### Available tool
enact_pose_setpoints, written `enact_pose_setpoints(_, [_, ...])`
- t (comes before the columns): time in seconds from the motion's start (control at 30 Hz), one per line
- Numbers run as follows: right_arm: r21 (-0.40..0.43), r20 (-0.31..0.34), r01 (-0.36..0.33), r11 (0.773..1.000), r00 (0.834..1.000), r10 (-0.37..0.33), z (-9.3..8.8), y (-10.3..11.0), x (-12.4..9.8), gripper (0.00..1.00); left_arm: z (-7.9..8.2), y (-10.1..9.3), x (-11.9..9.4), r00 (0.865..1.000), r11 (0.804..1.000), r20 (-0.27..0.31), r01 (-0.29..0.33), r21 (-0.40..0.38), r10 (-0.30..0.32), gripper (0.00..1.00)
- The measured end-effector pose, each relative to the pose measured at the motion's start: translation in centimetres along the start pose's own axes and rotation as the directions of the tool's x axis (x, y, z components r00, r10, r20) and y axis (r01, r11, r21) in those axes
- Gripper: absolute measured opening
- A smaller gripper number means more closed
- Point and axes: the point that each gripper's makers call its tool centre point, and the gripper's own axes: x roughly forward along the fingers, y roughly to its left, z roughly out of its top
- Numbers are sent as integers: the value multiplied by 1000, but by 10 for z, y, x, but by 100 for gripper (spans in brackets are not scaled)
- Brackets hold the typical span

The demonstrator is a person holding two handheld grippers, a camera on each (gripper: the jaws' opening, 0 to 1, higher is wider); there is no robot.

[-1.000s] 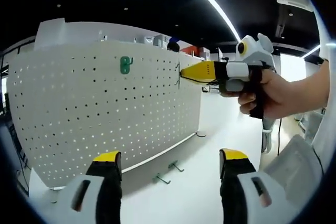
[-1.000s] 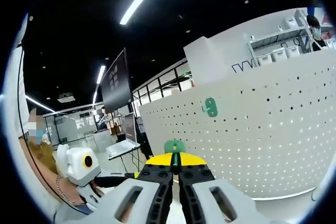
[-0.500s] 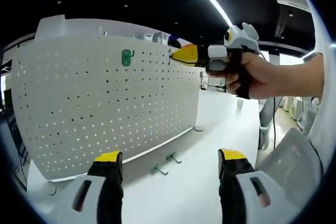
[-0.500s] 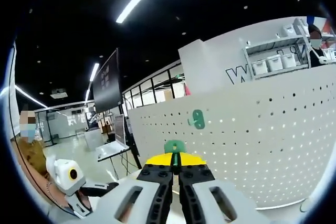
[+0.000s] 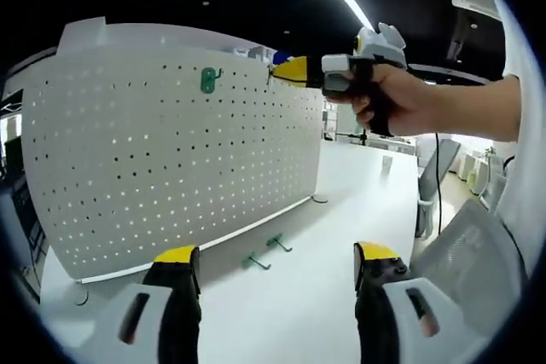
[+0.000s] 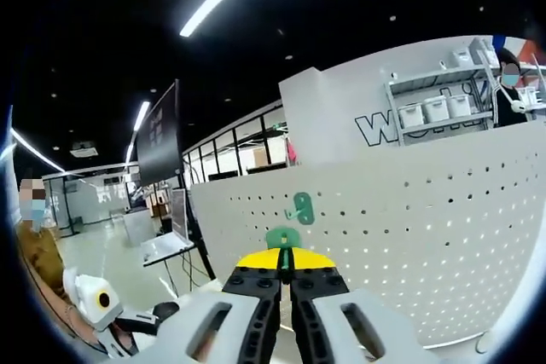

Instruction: Insert the hook assembly into the mounting plate slot until the hook locks in place.

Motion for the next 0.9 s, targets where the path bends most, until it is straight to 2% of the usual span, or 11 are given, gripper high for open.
enact_pose_setpoints(0.43, [-17,0,74,997,997,-74,11,-20,14,0,-15,-2,-6,1000,1000,-23,16,-11,-16,76])
enact_pose_setpoints(0.9, [-46,9,177,983,984,-177,20,-47,34,0,-19,-5,-8,999,1000,-24,23,0,-23,75])
